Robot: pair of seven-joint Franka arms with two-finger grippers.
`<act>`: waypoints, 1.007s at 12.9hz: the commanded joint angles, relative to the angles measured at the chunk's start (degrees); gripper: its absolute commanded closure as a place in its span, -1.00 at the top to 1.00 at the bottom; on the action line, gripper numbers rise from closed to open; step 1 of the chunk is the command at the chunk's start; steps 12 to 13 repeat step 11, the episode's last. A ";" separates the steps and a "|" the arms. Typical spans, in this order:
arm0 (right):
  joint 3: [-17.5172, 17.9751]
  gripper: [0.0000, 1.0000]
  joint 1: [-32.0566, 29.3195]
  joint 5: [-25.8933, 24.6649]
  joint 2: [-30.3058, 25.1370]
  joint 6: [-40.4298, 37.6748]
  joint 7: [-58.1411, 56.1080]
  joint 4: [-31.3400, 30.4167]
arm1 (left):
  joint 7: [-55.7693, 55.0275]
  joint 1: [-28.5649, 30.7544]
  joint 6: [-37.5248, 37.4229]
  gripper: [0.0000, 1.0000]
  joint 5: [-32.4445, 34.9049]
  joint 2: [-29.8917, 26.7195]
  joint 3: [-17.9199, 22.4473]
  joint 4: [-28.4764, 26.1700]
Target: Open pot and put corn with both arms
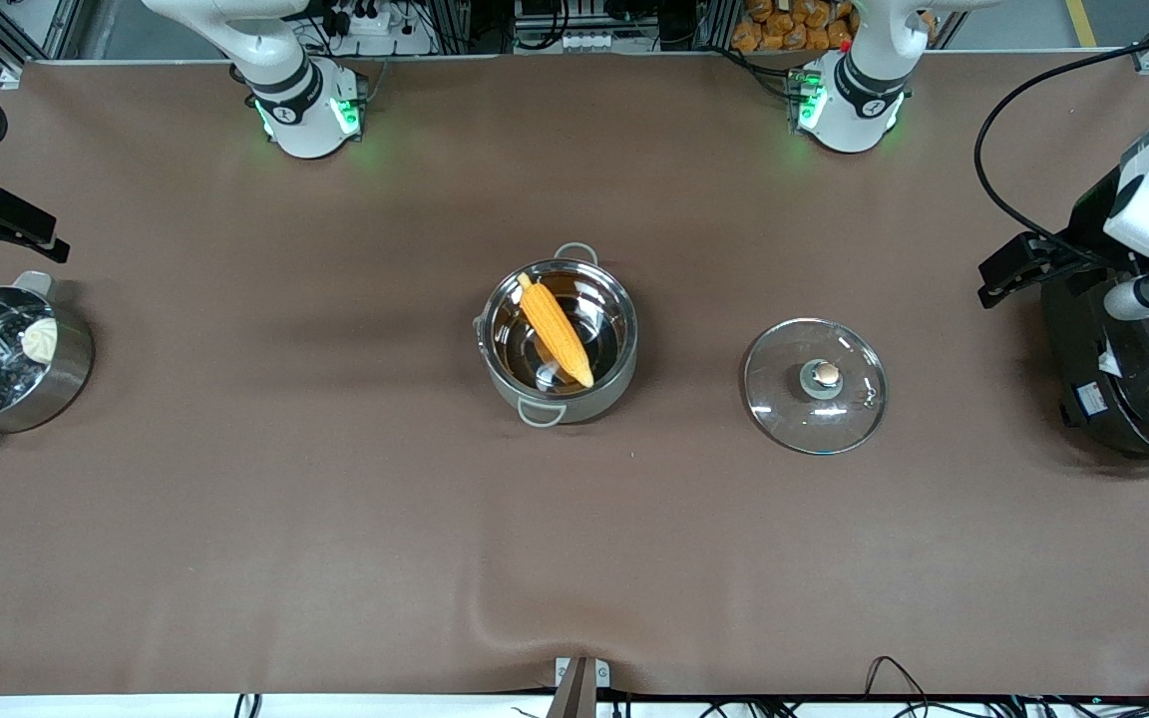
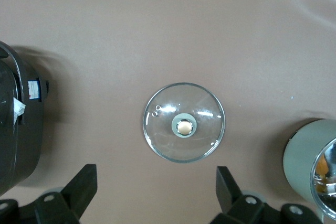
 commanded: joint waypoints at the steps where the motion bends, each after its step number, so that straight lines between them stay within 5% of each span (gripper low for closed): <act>1: 1.31 1.00 -0.81 -0.78 -1.70 -0.12 0.29 -1.73 | 4.14 0.23 -2.75 1.00 -0.05 0.40 -0.05 1.58; 13: 1.14 1.00 -0.90 -0.61 -1.61 -1.27 -0.06 -1.55 | 7.50 0.32 -9.97 1.00 -0.05 0.39 0.39 5.63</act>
